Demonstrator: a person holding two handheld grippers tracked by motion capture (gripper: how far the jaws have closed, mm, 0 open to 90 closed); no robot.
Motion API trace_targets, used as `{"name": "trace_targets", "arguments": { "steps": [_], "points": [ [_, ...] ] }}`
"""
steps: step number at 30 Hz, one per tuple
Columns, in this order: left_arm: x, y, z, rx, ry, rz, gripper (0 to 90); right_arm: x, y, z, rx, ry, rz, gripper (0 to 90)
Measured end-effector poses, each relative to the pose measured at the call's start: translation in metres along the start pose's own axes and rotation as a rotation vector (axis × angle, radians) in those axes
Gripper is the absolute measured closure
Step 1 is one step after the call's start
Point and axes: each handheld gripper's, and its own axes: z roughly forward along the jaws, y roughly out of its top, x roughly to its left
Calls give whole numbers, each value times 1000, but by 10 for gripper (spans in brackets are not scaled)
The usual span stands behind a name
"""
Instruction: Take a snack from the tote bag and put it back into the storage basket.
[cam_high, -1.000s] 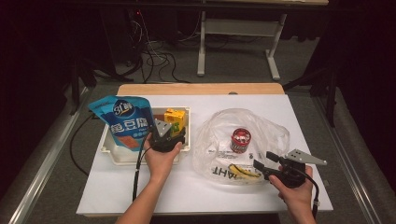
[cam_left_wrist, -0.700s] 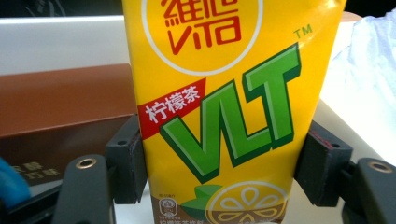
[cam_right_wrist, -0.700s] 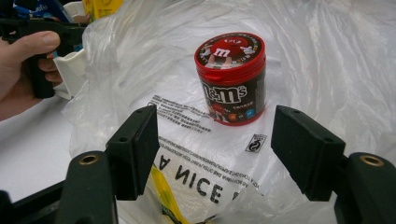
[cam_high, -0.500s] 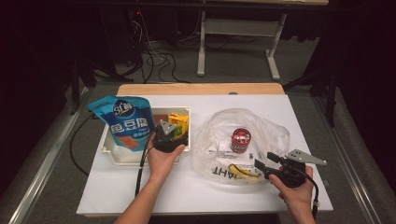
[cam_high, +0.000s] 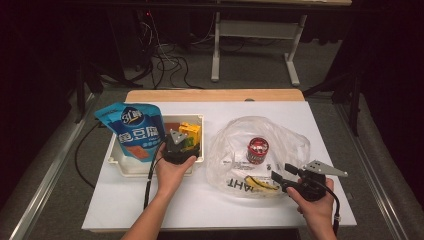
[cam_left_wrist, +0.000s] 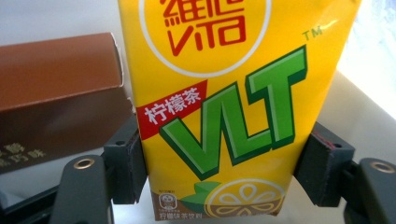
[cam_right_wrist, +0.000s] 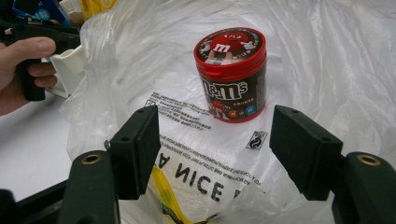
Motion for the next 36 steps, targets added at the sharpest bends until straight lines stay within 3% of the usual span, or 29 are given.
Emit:
{"name": "trace_targets", "arguments": {
  "steps": [6, 11, 16, 22, 28, 32, 36],
  "points": [
    [3, -2, -4, 30, -1, -28, 284, 0, 0, 1, 3, -1, 1, 340],
    [5, -3, -7, 47, -7, -28, 280, 1, -1, 1, 7, -2, 6, 340],
    [6, -3, -9, 53, -30, -63, 244, 0, -1, 2, 11, -4, 7, 340],
    [8, -4, -11, 69, -27, -104, 241, -2, -2, 2, 12, -6, 5, 340],
    [7, -3, -12, 90, -26, -113, 229, -1, -2, 3, 14, -4, 2, 338],
    [2, -1, -14, 69, -4, -99, 203, -2, -2, 4, 18, -5, 2, 337],
    [1, 2, -20, 34, -4, -127, 194, 0, -2, 4, 15, -1, -4, 332]
  ]
}}
